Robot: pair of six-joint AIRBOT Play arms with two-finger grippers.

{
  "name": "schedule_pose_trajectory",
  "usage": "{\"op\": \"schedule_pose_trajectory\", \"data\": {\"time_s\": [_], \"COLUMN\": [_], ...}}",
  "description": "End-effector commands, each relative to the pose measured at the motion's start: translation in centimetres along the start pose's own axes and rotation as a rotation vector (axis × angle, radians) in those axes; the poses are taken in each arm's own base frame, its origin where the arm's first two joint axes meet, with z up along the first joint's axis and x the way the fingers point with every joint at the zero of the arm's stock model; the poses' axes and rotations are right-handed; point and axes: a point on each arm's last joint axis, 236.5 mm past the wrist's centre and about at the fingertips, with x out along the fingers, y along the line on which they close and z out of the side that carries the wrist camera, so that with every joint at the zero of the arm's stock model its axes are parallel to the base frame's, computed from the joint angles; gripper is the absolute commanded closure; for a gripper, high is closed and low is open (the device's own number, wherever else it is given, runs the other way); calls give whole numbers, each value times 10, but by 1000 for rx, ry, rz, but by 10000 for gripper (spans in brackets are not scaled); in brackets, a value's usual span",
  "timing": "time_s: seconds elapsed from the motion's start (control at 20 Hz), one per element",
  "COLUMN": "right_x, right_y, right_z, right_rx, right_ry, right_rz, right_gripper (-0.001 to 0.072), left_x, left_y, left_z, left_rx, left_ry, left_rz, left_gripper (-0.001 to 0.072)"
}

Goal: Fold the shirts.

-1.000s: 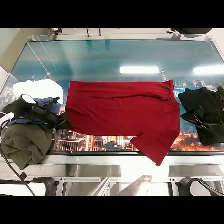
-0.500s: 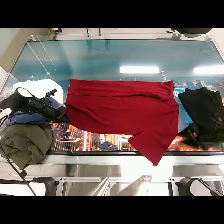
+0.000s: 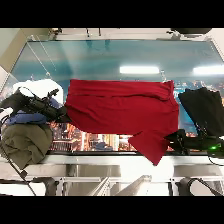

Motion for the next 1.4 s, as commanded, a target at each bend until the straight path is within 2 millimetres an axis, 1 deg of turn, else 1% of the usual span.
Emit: {"op": "schedule_pose_trajectory", "data": {"time_s": [0.0,0.05,0.1,0.15,0.25,0.5,0.6,0.65,0.7,0.75,0.8,0.85,0.9,1.05,1.1,1.2,1.3,1.35], "right_x": [16,19,19,17,12,-9,-18,-24,-31,-39,-46,-51,-55,-56,-55,-52,-41,-33], "right_y": [16,20,23,27,35,54,72,86,105,120,131,138,145,177,189,207,216,218], "right_z": [5,0,-4,-8,-7,23,26,25,28,35,45,56,67,99,114,147,177,191], "right_rx": [-36,-51,-57,-66,-83,-117,-141,-150,-167,-174,-185,-199,-219,-284,-301,-323,-333,-336], "right_ry": [-5,18,38,56,66,3,10,15,3,-25,-60,-94,-121,-163,-180,-219,-227,-225], "right_rz": [92,106,120,135,157,181,227,279,346,395,419,423,420,421,426,425,416,412], "right_gripper": [368,500,531,691,692,692,692,692,692,692,692,692,692,693,692,692,692,692], "left_x": [0,0,0,-1,-3,-15,-19,-20,-24,-29,-36,-44,-53,-79,-85,-85,-77,-69], "left_y": [0,0,0,0,2,12,12,8,-2,-13,-25,-32,-35,-55,-57,-54,-45,-41], "left_z": [0,0,0,0,-1,-12,-19,-23,-22,-17,-8,5,17,59,75,100,123,133], "left_rx": [2,2,2,0,-8,-57,-75,-73,-52,-23,4,25,41,96,104,111,104,97], "left_ry": [0,1,1,1,2,24,47,61,52,19,-35,-95,-130,-215,-237,-246,-247,-242], "left_rz": [0,0,0,-1,-4,-38,-62,-78,-109,-142,-174,-183,-180,-227,-231,-216,-215,-214], "left_gripper": [685,684,685,684,685,685,685,684,685,685,683,682,681,681,681,682,684,685]}}
